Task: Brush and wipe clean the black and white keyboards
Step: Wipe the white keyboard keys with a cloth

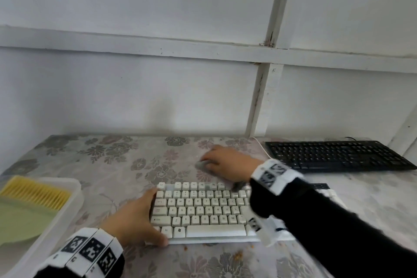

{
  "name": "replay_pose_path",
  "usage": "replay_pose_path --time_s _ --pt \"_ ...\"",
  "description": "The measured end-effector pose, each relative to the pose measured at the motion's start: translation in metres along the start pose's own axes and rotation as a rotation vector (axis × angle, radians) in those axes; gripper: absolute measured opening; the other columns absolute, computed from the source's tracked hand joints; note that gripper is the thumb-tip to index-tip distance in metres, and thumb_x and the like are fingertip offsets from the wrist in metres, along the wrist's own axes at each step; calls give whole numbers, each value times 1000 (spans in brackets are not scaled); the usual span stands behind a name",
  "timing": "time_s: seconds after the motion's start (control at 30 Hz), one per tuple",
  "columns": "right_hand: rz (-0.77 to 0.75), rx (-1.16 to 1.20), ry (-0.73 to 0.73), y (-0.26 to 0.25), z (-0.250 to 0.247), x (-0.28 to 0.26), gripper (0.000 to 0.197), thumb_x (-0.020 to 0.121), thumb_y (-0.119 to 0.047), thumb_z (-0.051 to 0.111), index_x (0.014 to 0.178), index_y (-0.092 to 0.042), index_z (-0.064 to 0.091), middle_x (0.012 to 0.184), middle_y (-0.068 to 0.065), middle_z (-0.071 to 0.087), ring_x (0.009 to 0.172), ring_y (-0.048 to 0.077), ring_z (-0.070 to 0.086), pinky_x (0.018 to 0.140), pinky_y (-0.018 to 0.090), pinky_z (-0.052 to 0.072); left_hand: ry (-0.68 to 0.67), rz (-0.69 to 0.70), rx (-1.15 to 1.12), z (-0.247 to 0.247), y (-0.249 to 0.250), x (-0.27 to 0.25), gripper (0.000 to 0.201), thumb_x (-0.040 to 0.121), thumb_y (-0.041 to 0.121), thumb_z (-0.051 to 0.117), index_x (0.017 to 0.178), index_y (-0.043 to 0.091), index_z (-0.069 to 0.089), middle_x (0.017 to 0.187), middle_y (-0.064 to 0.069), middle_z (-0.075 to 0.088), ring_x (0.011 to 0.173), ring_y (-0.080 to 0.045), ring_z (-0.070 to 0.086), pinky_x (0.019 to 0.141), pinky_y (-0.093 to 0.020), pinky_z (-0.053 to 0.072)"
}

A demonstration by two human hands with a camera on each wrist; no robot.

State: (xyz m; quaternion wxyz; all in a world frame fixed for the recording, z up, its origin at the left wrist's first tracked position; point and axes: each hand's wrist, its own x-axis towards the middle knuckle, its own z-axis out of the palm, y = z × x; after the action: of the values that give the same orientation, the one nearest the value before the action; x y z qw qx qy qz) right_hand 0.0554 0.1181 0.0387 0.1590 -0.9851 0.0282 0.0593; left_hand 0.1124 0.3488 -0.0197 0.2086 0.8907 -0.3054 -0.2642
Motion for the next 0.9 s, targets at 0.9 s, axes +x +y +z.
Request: replay_pose_path --time_s 0.9 --pt "-37 -176 49 23 37 -32 24 95 -11 43 103 -11 66 102 3 49 89 23 48 67 25 31 0 65 -34 7 7 3 103 54 38 80 138 36 21 119 20 53 107 -5 52 94 -26 43"
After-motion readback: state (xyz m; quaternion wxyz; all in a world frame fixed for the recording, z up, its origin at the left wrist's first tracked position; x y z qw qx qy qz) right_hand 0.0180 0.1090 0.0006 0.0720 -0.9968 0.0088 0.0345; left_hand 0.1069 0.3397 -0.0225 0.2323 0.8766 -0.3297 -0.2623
